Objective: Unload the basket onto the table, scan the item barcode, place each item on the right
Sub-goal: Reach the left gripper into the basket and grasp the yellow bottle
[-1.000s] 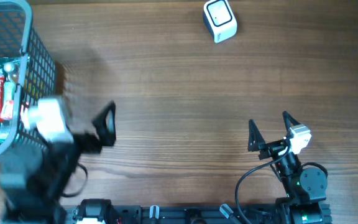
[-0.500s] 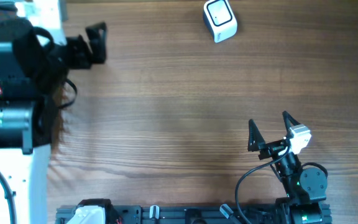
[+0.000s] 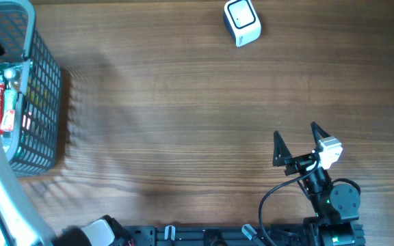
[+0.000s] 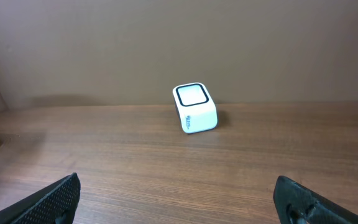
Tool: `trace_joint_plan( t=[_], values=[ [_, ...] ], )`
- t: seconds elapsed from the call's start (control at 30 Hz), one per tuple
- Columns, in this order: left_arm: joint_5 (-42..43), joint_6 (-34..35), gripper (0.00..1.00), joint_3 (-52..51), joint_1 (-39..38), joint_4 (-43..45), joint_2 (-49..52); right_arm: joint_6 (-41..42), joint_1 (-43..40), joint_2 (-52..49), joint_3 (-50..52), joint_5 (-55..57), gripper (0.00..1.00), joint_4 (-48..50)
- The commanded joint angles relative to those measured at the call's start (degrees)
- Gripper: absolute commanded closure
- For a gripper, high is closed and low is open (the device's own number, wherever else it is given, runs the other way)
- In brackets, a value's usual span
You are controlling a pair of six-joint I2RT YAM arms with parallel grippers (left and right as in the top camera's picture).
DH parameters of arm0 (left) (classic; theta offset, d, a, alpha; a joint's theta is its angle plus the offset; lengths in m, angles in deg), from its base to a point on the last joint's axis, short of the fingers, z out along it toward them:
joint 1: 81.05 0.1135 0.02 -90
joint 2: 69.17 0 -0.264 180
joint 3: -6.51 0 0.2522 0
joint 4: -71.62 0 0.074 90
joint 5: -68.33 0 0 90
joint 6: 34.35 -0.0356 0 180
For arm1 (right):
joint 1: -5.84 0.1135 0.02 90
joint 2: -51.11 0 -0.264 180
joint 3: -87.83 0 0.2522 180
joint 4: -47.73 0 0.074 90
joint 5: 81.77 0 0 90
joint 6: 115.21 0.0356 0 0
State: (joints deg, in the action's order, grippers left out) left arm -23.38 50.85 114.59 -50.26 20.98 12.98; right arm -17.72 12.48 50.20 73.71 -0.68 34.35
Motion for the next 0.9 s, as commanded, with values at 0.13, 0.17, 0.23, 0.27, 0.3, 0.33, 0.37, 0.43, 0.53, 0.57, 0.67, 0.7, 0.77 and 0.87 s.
trace_joint_plan(
  t=[0.13,0.17,0.23,0.27,0.3,0.33,0.37,0.43,0.53,0.57,0.67,0.7,0.77,0.87],
  values=[
    [7.8,-8.8,0.09,0.6,5.0,-3.9,13.8,0.1,-0.2,0.1,0.1,0.3,0.0,0.2],
    [9.6,-10.1,0.11,0.6,5.2,-4.4,15.1,0.1,-0.2,0.1,0.1,0.3,0.0,0.2],
    [11.8,-12.4,0.16,0.6,5.5,-5.0,17.6,0.1,-0.2,0.1,0.1,0.3,0.0,0.2],
    [11.8,-13.1,0.16,0.6,5.5,-5.1,18.4,0.1,-0.2,0.1,0.1,0.3,0.0,0.2],
    [11.8,-13.9,0.16,0.6,5.5,-5.1,19.3,0.1,-0.2,0.1,0.1,0.3,0.0,0.2],
    [12.3,-14.5,0.18,0.6,5.5,-5.2,20.2,0.1,-0.2,0.1,0.1,0.3,0.0,0.2],
    [12.4,-14.5,0.18,0.6,5.5,-5.2,21.0,0.1,-0.2,0.1,0.1,0.3,0.0,0.2],
    [12.7,-14.5,0.19,0.6,5.5,-5.2,22.3,0.1,-0.2,0.1,0.1,0.3,0.0,0.2],
    [12.6,-14.5,0.2,0.5,5.5,-5.2,24.3,0.1,-0.2,0.1,0.1,0.3,0.0,0.2],
    [12.7,-14.5,0.2,0.5,5.5,-5.2,24.8,0.1,-0.2,0.1,0.1,0.3,0.0,0.2],
    [14.0,-14.5,0.22,0.5,5.5,-5.6,26.7,0.1,-0.2,0.1,0.1,0.3,0.0,0.2],
    [14.4,-14.5,0.23,0.5,5.5,-5.7,27.5,0.1,-0.2,0.1,0.1,0.3,0.0,0.2],
    [14.6,-14.5,0.25,0.5,5.4,-5.6,28.8,0.1,-0.2,0.1,0.1,0.3,0.0,0.2],
    [14.6,-14.5,0.27,0.5,5.4,-5.7,30.8,0.1,-0.2,0.1,0.1,0.3,0.0,0.2]
  ],
)
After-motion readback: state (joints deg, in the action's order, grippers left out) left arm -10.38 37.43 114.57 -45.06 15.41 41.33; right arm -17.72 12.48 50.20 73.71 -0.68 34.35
